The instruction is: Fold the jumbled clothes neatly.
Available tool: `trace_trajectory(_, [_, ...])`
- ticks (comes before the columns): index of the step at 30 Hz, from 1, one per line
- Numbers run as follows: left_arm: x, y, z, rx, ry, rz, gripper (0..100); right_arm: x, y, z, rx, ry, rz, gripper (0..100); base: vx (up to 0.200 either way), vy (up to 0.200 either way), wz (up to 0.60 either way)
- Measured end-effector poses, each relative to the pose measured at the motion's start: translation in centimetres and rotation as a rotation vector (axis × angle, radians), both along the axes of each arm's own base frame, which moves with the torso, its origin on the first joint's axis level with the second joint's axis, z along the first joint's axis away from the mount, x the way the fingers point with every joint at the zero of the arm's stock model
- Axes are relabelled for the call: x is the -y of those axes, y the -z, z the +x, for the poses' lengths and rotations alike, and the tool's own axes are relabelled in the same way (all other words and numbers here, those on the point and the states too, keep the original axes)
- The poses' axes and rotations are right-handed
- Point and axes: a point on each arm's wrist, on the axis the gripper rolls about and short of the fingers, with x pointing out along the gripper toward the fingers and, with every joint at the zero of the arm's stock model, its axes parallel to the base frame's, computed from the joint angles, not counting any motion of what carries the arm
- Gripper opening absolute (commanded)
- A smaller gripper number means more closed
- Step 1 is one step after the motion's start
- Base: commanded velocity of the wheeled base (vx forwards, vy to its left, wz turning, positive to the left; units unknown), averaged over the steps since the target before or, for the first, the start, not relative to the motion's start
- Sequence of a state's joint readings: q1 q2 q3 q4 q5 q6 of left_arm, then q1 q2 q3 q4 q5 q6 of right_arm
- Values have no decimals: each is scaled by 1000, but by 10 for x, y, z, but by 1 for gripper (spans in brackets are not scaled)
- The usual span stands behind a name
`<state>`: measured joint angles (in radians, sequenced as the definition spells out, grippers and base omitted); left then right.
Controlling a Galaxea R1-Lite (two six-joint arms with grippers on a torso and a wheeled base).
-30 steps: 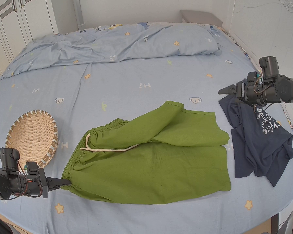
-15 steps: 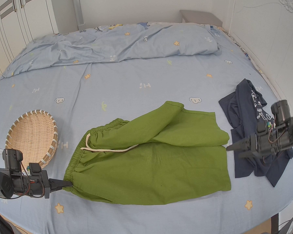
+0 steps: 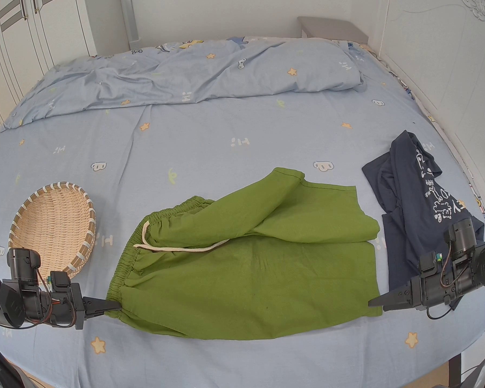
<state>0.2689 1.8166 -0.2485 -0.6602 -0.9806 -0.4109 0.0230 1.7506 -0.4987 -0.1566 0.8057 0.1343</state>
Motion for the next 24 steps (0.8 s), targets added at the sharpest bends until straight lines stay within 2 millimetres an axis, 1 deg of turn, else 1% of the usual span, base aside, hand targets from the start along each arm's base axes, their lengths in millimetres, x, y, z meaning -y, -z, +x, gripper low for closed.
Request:
trace_trajectory(3, [0,1,0,-3,0,0,0,0,9,0,-15,-20,-11,100,0,0,0])
trace_trajectory(7, [0,1,1,-3,0,-1,0,-1,15,2,-38,-24,-13,100,0,0,0])
trace_trajectory(17, [0,2,1,-1,0,0,0,-3,26,15,-31,-32,2,100,0,0,0])
trace_trajectory(24, [0,2,1,-3,2,-1,0,-7,29,23,-66,-43,70,100,0,0,0])
